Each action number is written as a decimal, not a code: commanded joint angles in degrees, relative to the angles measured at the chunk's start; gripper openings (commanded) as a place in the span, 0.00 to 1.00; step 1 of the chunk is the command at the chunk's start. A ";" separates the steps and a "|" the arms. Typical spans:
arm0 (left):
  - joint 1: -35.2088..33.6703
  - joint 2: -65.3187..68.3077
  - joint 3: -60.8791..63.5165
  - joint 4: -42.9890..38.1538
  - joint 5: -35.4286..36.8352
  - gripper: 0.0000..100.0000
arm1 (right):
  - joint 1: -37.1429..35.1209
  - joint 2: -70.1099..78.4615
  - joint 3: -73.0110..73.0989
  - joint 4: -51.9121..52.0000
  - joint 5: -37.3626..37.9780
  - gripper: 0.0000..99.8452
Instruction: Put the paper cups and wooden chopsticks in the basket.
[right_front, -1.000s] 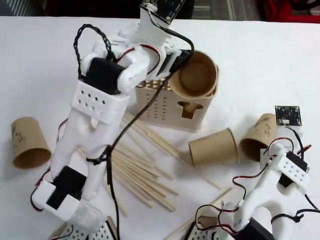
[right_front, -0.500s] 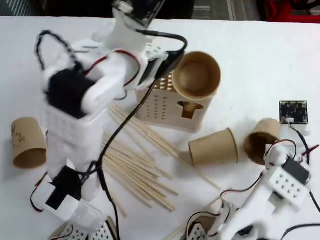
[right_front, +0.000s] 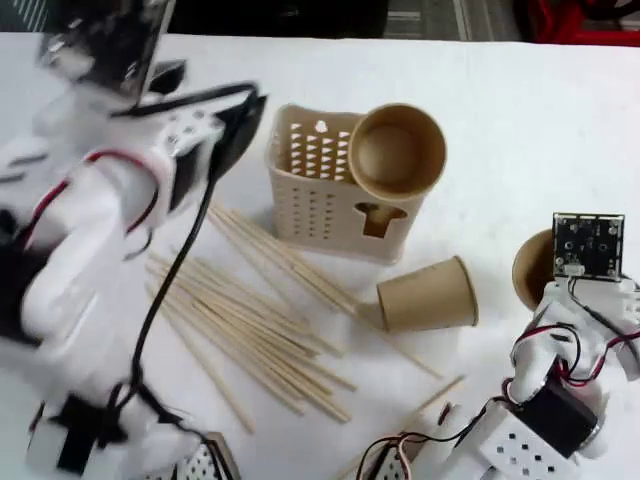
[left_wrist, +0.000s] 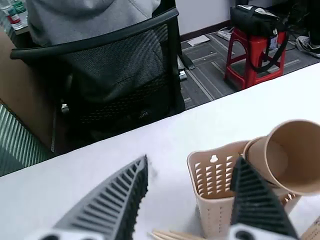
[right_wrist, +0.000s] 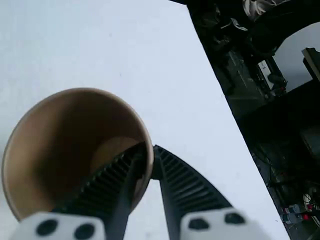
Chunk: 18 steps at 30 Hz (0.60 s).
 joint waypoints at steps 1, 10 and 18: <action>-2.68 -9.89 8.97 -0.26 0.00 0.27 | 0.48 -0.31 -7.82 1.80 -2.64 0.02; -15.25 -27.74 38.51 -4.92 0.00 0.27 | -1.36 2.15 -23.12 6.99 -5.89 0.02; -26.59 -46.11 69.36 -21.10 0.00 0.27 | -11.47 2.86 -33.85 11.74 -10.02 0.02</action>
